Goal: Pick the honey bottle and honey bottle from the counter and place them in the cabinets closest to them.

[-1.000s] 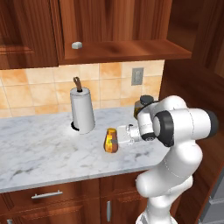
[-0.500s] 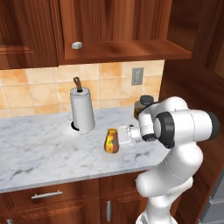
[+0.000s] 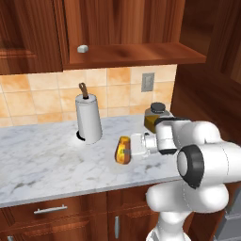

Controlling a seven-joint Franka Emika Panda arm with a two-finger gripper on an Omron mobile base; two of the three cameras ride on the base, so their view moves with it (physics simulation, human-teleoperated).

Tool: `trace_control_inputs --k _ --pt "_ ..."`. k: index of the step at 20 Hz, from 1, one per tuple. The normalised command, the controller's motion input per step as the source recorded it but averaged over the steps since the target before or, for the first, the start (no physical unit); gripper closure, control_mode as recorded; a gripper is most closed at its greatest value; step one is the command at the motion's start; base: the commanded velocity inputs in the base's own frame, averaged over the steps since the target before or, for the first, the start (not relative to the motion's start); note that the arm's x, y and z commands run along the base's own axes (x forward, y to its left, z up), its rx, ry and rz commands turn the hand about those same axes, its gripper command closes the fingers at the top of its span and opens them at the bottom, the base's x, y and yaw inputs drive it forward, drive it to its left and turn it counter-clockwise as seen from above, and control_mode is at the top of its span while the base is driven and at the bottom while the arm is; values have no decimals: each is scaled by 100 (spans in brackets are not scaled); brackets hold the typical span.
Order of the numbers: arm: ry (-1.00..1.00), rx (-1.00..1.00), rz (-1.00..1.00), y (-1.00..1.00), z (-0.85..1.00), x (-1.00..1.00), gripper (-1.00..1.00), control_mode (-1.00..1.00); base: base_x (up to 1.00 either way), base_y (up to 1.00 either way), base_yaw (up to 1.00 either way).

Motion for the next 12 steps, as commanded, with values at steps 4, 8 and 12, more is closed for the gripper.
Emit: trace_control_inputs --k 4,8,12 --pt "0 -8 -8 3 51 -14 100 -100 0 0 0" --pt "0 -10 -6 9 52 -30 100 -100 0 0 0" --pt "0 -6 -8 21 51 -43 100 -100 0 0 0"
